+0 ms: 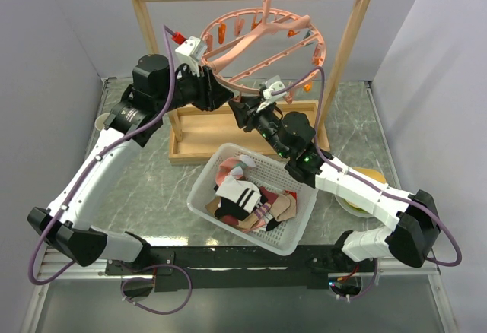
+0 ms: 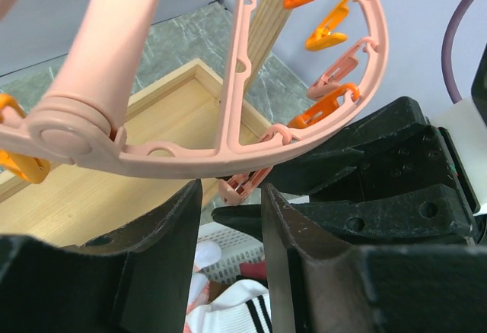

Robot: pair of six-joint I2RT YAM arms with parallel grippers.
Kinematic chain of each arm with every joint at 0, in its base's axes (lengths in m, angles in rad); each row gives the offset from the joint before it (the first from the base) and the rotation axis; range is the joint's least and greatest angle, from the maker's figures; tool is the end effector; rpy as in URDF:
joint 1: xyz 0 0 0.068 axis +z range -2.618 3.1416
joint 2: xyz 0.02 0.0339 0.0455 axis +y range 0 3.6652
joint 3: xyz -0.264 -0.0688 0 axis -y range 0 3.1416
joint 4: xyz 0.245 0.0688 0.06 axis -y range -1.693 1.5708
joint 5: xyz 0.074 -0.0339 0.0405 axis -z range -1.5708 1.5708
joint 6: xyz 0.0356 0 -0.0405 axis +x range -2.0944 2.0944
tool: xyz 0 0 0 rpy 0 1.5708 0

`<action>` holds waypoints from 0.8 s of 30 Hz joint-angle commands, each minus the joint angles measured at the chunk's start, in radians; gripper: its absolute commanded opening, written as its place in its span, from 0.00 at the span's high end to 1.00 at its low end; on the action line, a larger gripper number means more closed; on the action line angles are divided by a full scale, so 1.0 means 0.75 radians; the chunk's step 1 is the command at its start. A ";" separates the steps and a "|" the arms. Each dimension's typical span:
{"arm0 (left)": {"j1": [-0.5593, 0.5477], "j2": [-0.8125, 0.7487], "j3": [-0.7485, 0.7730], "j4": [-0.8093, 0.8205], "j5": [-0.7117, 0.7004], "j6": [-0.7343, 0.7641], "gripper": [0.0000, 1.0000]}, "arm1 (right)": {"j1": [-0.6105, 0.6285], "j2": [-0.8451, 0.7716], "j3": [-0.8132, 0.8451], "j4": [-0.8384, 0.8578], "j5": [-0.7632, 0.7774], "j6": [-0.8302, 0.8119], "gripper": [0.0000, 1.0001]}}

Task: Clip the socks to the hanger
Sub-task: Open the clamp at the hanger.

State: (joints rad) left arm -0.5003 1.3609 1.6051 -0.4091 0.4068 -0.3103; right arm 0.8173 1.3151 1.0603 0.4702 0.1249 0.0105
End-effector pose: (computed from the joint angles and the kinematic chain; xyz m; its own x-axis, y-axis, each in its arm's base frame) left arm 0.2507 -0.1531 0.4716 -0.3762 -0.1139 -0.9195 0.7016 0.6131 -0.3631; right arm 0.2169 0.2247 0.3886 0.1395 0.1639 -0.9766 -0.6419 0.7659 0.0369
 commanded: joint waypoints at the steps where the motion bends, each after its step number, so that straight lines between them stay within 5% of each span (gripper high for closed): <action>1: -0.006 -0.054 0.018 0.028 0.024 -0.022 0.57 | -0.008 -0.029 0.063 0.050 -0.040 0.013 0.64; 8: -0.002 -0.062 0.007 0.018 -0.009 -0.014 0.57 | -0.010 -0.050 0.037 0.017 -0.050 0.008 0.80; 11: 0.006 -0.058 0.012 0.020 -0.021 -0.016 0.58 | -0.012 -0.074 0.004 0.017 -0.042 -0.002 0.95; 24: 0.008 -0.058 -0.046 0.036 0.044 -0.067 0.67 | -0.022 -0.095 -0.003 -0.013 -0.034 -0.002 0.94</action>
State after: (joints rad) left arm -0.4973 1.3396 1.5822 -0.4084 0.4023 -0.3244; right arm 0.8089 1.2682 1.0454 0.4393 0.0921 0.0170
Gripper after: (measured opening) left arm 0.339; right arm 0.350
